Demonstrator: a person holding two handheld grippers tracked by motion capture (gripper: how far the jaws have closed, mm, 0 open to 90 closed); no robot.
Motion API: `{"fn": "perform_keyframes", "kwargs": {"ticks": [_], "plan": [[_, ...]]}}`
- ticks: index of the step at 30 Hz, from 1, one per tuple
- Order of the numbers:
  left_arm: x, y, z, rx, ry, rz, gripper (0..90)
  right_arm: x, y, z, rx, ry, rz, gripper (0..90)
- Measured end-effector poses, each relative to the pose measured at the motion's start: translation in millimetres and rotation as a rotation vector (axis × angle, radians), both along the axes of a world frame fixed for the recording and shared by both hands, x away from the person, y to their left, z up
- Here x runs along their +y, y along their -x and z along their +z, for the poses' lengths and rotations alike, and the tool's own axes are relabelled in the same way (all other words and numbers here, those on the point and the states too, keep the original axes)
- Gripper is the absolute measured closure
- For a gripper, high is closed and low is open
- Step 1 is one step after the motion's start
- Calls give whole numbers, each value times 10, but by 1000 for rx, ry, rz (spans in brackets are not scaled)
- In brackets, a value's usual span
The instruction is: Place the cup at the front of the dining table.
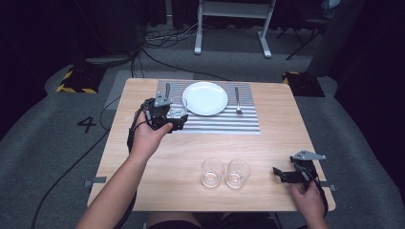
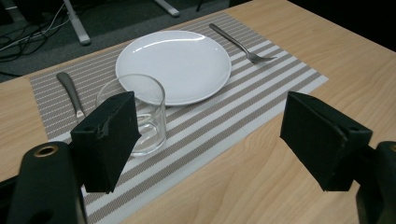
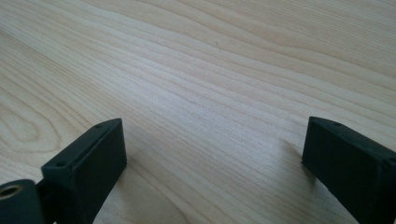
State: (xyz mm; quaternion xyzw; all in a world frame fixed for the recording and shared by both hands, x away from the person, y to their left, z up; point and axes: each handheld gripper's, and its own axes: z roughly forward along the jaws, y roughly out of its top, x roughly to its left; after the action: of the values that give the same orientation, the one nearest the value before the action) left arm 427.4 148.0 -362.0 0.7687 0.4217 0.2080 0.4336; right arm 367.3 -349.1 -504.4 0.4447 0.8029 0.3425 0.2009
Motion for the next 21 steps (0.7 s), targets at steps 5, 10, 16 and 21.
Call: {"fn": "perform_keyframes", "kwargs": {"ticks": [5,10,16,21], "plan": [[77,161,57,-14,1,-5,196,0,-1,0,1,0,0,63],[150,275,129,-12,-28,-45,196,1,-1,0,1,0,0,63],[187,387,157,-32,-42,-53,196,1,0,0,0,0,-1,63],[247,516,170,-30,-71,-78,196,2,1,0,-2,2,-1,64]]}}
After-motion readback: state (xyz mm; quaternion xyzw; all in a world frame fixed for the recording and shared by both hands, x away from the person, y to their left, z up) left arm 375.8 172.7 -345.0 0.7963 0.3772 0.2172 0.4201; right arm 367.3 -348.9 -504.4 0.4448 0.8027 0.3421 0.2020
